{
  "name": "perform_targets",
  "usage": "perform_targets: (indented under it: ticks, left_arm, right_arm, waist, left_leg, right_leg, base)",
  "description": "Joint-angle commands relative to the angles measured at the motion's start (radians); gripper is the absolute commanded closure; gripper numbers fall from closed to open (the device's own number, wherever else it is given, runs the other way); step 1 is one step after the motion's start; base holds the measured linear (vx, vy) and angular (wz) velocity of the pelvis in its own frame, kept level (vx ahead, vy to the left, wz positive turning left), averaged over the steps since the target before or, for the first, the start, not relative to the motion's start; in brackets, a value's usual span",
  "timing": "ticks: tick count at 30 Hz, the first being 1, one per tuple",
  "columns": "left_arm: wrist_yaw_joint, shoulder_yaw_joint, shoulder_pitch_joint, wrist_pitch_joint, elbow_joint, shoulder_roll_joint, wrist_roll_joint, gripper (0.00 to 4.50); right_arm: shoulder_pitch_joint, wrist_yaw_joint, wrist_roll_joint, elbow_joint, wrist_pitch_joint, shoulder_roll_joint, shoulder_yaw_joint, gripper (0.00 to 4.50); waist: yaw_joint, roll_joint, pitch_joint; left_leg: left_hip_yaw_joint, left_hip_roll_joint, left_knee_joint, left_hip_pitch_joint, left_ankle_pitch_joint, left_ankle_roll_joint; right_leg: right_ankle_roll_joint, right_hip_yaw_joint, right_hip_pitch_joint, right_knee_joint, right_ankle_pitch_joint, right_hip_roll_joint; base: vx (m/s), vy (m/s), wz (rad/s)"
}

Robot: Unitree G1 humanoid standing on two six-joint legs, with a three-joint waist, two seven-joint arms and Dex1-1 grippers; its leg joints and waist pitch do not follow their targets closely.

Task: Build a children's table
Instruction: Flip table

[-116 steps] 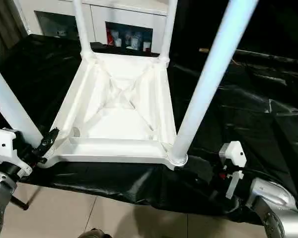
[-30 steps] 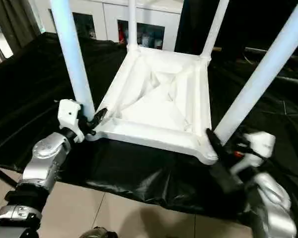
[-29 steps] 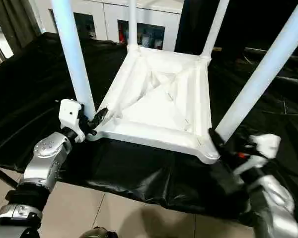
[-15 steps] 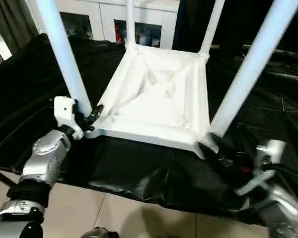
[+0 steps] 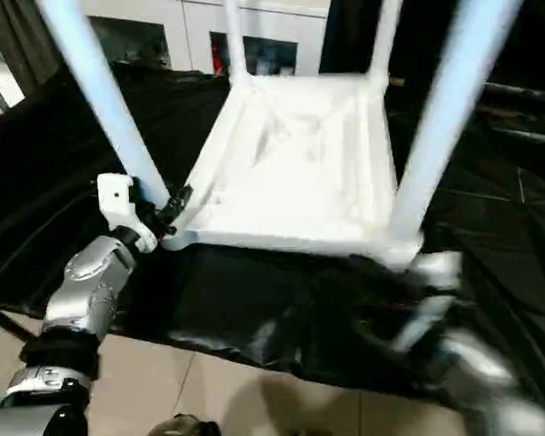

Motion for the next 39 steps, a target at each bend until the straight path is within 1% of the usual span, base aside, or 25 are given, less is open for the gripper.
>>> perform_targets:
  ticks: [1, 2, 4, 5, 7, 8, 9, 10, 11, 14, 16, 17, 18, 19, 20, 22, 23, 24, 26, 28, 29, 31, 33, 37, 39]
  left_arm:
    - [0.003, 0.044, -0.017, 0.048, -0.037, -0.032, -0.118, 2.46]
    - [0.006, 0.050, -0.015, 0.063, -0.056, -0.040, -0.133, 2.46]
    - [0.006, 0.051, -0.010, 0.074, -0.074, -0.045, -0.142, 2.46]
    - [0.004, 0.044, 0.001, 0.089, -0.101, -0.054, -0.146, 2.46]
    - [0.003, 0.039, 0.009, 0.102, -0.121, -0.061, -0.149, 2.46]
    - [0.003, 0.035, 0.015, 0.110, -0.135, -0.066, -0.150, 2.46]
    - [0.003, 0.035, 0.015, 0.112, -0.137, -0.067, -0.150, 2.46]
    - [0.005, 0.034, 0.018, 0.116, -0.145, -0.072, -0.151, 2.46]
    - [0.011, 0.037, 0.020, 0.126, -0.154, -0.078, -0.158, 2.46]
    - [0.027, 0.034, 0.027, 0.147, -0.183, -0.088, -0.168, 2.46]
    - [0.032, 0.033, 0.029, 0.151, -0.189, -0.090, -0.170, 2.46]
    - [0.036, 0.031, 0.028, 0.154, -0.194, -0.095, -0.171, 2.46]
    - [0.046, 0.027, 0.028, 0.158, -0.208, -0.106, -0.163, 2.46]
    - [0.047, 0.026, 0.028, 0.159, -0.210, -0.107, -0.162, 2.46]
    - [0.049, 0.024, 0.028, 0.160, -0.215, -0.111, -0.158, 2.46]
    - [0.059, 0.021, 0.028, 0.162, -0.224, -0.120, -0.154, 2.46]
    - [0.069, 0.020, 0.029, 0.164, -0.233, -0.130, -0.147, 2.46]
    - [0.070, 0.020, 0.030, 0.164, -0.233, -0.130, -0.146, 2.46]
    - [0.078, 0.017, 0.031, 0.163, -0.237, -0.135, -0.140, 2.46]
    - [0.095, 0.007, 0.036, 0.155, -0.241, -0.142, -0.128, 2.46]
    - [0.097, 0.005, 0.037, 0.153, -0.241, -0.144, -0.125, 2.46]
    - [0.101, 0.001, 0.038, 0.151, -0.244, -0.147, -0.121, 2.46]
    - [0.114, -0.015, 0.042, 0.127, -0.247, -0.152, -0.093, 2.46]
    - [0.131, -0.034, 0.047, 0.099, -0.251, -0.158, -0.061, 2.46]
    - [0.134, -0.043, 0.051, 0.090, -0.255, -0.160, -0.048, 2.46]
  right_arm:
    - [-0.022, -0.026, -0.028, 0.017, -0.023, 0.007, 0.010, 1.46]
    - [-0.035, -0.039, -0.032, 0.029, -0.027, 0.024, 0.015, 1.28]
    - [-0.050, -0.058, -0.037, 0.048, -0.032, 0.043, 0.015, 1.10]
    - [-0.080, -0.085, -0.032, 0.077, -0.040, 0.074, 0.008, 1.07]
    - [-0.107, -0.093, -0.004, 0.091, -0.047, 0.106, -0.007, 0.98]
    - [-0.129, -0.098, 0.028, 0.097, -0.049, 0.132, -0.024, 0.82]
    - [-0.134, -0.098, 0.036, 0.098, -0.048, 0.137, -0.028, 0.73]
    - [-0.153, -0.099, 0.071, 0.101, -0.045, 0.158, -0.045, 0.68]
    - [-0.175, -0.108, 0.093, 0.112, -0.045, 0.179, -0.063, 0.67]
    - [-0.231, -0.136, 0.139, 0.155, -0.038, 0.226, -0.092, 0.33]
    - [-0.244, -0.141, 0.149, 0.166, -0.036, 0.236, -0.096, 0.27]
    - [-0.266, -0.153, 0.146, 0.189, -0.043, 0.248, -0.098, 0.16]
    - [-0.317, -0.171, 0.144, 0.240, -0.042, 0.279, -0.105, 0.02]
    - [-0.323, -0.173, 0.144, 0.246, -0.043, 0.283, -0.105, 0.02]
    - [-0.340, -0.180, 0.142, 0.264, -0.043, 0.293, -0.107, 0.00]
    - [-0.380, -0.201, 0.146, 0.311, -0.045, 0.316, -0.116, 0.00]
    - [-0.423, -0.216, 0.162, 0.361, -0.051, 0.339, -0.133, 0.00]
    - [-0.427, -0.218, 0.163, 0.366, -0.052, 0.341, -0.135, 0.00]
    - [-0.455, -0.227, 0.174, 0.396, -0.059, 0.355, -0.148, 0.00]
    - [-0.508, -0.249, 0.196, 0.443, -0.071, 0.379, -0.172, 0.00]
    - [-0.519, -0.255, 0.200, 0.452, -0.075, 0.384, -0.177, 0.00]
    - [-0.536, -0.262, 0.203, 0.469, -0.080, 0.392, -0.190, 0.00]
    - [-0.586, -0.295, 0.221, 0.518, -0.087, 0.409, -0.227, 0.00]
    - [-0.637, -0.337, 0.244, 0.585, -0.096, 0.422, -0.275, 0.00]
    - [-0.659, -0.383, 0.269, 0.615, -0.092, 0.426, -0.311, 0.00]
  waist:
    - [0.000, -0.023, -0.060]
    - [-0.001, -0.030, -0.063]
    - [0.004, -0.024, -0.066]
    - [0.002, -0.026, -0.068]
    - [0.001, -0.025, -0.073]
    - [0.002, -0.028, -0.077]
    - [0.003, -0.028, -0.078]
    - [0.005, -0.025, -0.077]
    - [0.006, -0.025, -0.077]
    - [0.010, -0.022, -0.076]
    - [0.011, -0.024, -0.075]
    - [0.011, -0.026, -0.075]
    - [0.009, -0.029, -0.075]
    - [0.009, -0.029, -0.075]
    - [0.006, -0.028, -0.075]
    - [0.008, -0.029, -0.074]
    - [0.005, -0.026, -0.073]
    - [0.002, -0.026, -0.074]
    - [0.000, -0.028, -0.074]
    - [-0.003, -0.026, -0.076]
    - [-0.007, -0.031, -0.075]
    - [-0.007, -0.031, -0.076]
    - [-0.010, -0.030, -0.077]
    - [-0.011, -0.032, -0.078]
    - [-0.010, -0.033, -0.079]
  left_leg:
    - [-0.072, 0.142, -0.089, 0.028, -0.127, 0.044]
    - [-0.072, 0.143, -0.089, 0.027, -0.108, 0.052]
    - [-0.071, 0.143, -0.084, 0.029, -0.061, 0.073]
    - [-0.071, 0.142, -0.084, 0.028, -0.037, 0.087]
    - [-0.070, 0.142, -0.078, 0.027, -0.002, 0.104]
    - [-0.069, 0.139, -0.071, 0.026, 0.027, 0.121]
    - [-0.067, 0.140, -0.070, 0.027, 0.040, 0.131]
    - [-0.067, 0.138, -0.069, 0.024, 0.053, 0.147]
    - [-0.068, 0.141, -0.070, 0.023, 0.043, 0.150]
    - [-0.065, 0.142, -0.073, 0.028, 0.016, 0.124]
    - [-0.063, 0.141, -0.074, 0.028, 0.007, 0.115]
    - [-0.063, 0.141, -0.074, 0.028, 0.007, 0.112]
    - [-0.061, 0.139, -0.074, 0.024, -0.002, 0.103]
    - [-0.061, 0.139, -0.074, 0.024, -0.002, 0.103]
    - [-0.057, 0.136, -0.073, 0.024, -0.023, 0.089]
    - [-0.054, 0.138, -0.075, 0.027, -0.028, 0.078]
    - [-0.057, 0.139, -0.078, 0.025, -0.034, 0.073]
    - [-0.058, 0.139, -0.079, 0.022, -0.036, 0.071]
    - [-0.055, 0.139, -0.080, 0.026, -0.039, 0.062]
    - [-0.055, 0.137, -0.078, 0.025, -0.032, 0.066]
    - [-0.054, 0.137, -0.078, 0.021, -0.035, 0.070]
    - [-0.053, 0.136, -0.074, 0.021, -0.025, 0.074]
    - [-0.053, 0.137, -0.075, 0.022, -0.010, 0.081]
    - [-0.051, 0.136, -0.073, 0.025, 0.004, 0.088]
    - [-0.050, 0.136, -0.071, 0.025, 0.026, 0.095]
  right_leg:
    - [-0.279, 0.056, 0.019, -0.067, -0.061, -0.117]
    - [-0.280, 0.054, 0.022, -0.061, -0.028, -0.114]
    - [-0.280, 0.053, 0.021, -0.053, 0.041, -0.113]
    - [-0.286, 0.051, 0.021, -0.048, 0.083, -0.110]
    - [-0.299, 0.050, 0.020, -0.040, 0.138, -0.114]
    - [-0.302, 0.049, 0.022, -0.036, 0.180, -0.113]
    - [-0.306, 0.050, 0.021, -0.033, 0.203, -0.113]
    - [-0.306, 0.049, 0.020, -0.031, 0.220, -0.112]
    - [-0.307, 0.048, 0.021, -0.031, 0.206, -0.114]
    - [-0.309, 0.045, 0.018, -0.034, 0.152, -0.109]
    - [-0.305, 0.046, 0.018, -0.035, 0.139, -0.108]
    - [-0.304, 0.046, 0.019, -0.034, 0.139, -0.109]
    - [-0.300, 0.046, 0.020, -0.036, 0.121, -0.110]
    - [-0.300, 0.046, 0.020, -0.036, 0.121, -0.110]
    - [-0.303, 0.048, 0.018, -0.039, 0.089, -0.112]
    - [-0.295, 0.048, 0.017, -0.040, 0.077, -0.111]
    - [-0.295, 0.047, 0.015, -0.037, 0.069, -0.110]
    - [-0.293, 0.045, 0.018, -0.037, 0.063, -0.109]
    - [-0.283, 0.045, 0.017, -0.039, 0.062, -0.108]
    - [-0.288, 0.046, 0.017, -0.036, 0.080, -0.111]
    - [-0.292, 0.047, 0.019, -0.037, 0.076, -0.114]
    - [-0.291, 0.047, 0.020, -0.038, 0.075, -0.115]
    - [-0.292, 0.046, 0.017, -0.035, 0.091, -0.111]
    - [-0.295, 0.044, 0.015, -0.033, 0.101, -0.108]
    - [-0.297, 0.044, 0.016, -0.029, 0.131, -0.108]
  base:
    - [0.000, 0.000, 0.00]
    - [0.000, 0.000, 0.00]
    - [0.000, 0.000, 0.00]
    - [0.000, 0.000, 0.00]
    - [0.000, 0.000, 0.00]
    - [0.000, 0.000, 0.00]
    - [0.000, 0.000, 0.00]
    - [0.000, 0.000, 0.00]
    - [0.000, 0.000, 0.00]
    - [0.000, 0.000, 0.00]
    - [0.000, 0.000, 0.00]
    - [0.000, 0.000, 0.00]
    - [0.000, 0.000, 0.00]
    - [0.000, 0.000, 0.00]
    - [0.000, 0.000, 0.00]
    - [0.000, 0.000, 0.00]
    - [0.000, 0.000, 0.00]
    - [0.000, 0.000, 0.00]
    - [0.000, 0.000, 0.00]
    - [0.000, 0.000, 0.00]
    - [0.000, 0.000, 0.00]
    - [0.000, 0.000, 0.00]
    - [0.000, 0.000, 0.00]
    - [0.000, 0.000, 0.00]
    - [0.000, 0.000, 0.00]
